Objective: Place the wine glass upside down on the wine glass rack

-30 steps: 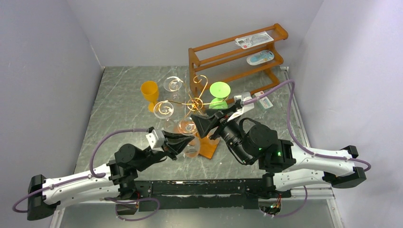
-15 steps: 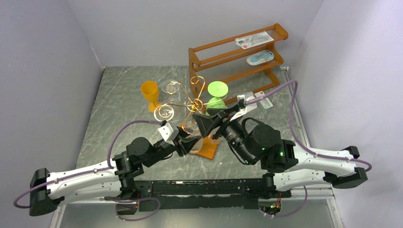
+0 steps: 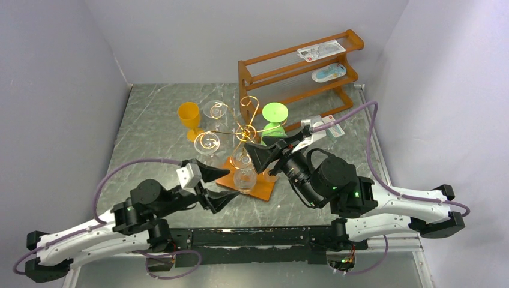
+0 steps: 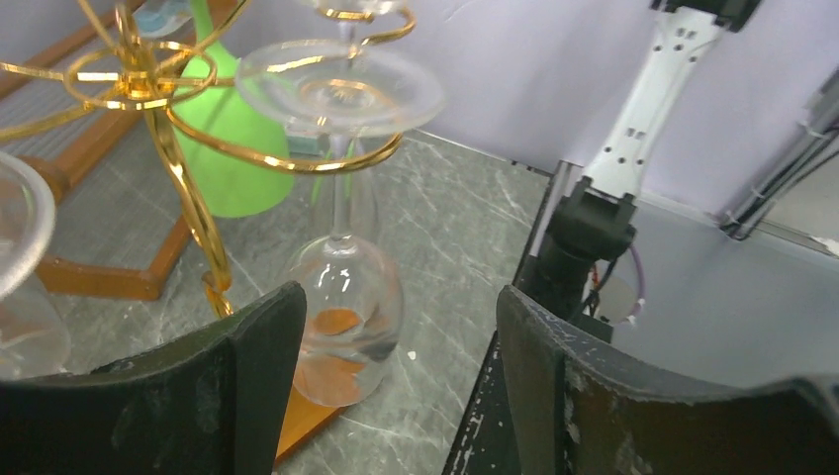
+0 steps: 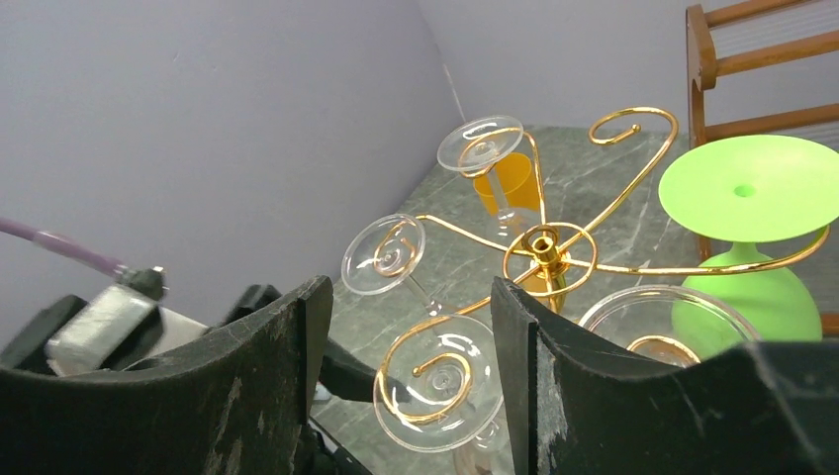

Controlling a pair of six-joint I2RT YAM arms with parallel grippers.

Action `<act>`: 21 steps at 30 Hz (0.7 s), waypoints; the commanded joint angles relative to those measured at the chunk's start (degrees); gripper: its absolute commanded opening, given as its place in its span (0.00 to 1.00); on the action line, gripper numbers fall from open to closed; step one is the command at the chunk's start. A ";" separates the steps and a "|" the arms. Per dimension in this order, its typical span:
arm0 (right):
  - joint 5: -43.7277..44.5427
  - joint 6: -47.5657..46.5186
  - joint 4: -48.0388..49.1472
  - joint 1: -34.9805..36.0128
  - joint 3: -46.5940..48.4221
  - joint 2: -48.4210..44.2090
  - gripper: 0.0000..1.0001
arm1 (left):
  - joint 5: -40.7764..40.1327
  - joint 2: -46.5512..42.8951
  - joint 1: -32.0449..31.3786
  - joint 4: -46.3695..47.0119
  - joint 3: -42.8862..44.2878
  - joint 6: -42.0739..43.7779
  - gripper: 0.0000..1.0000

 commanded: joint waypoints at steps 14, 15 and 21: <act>1.44 -3.47 3.07 -0.07 1.22 -1.41 0.63 | -53.23 9.91 -0.53 -30.83 35.45 -4.16 0.76; 1.44 -3.62 2.95 -0.19 1.46 -1.33 0.63 | -56.00 12.38 -0.53 -31.53 37.45 -4.28 0.78; 0.79 -3.83 2.99 -0.09 1.81 -1.80 0.63 | -65.08 20.59 -0.45 -14.76 41.15 12.58 0.91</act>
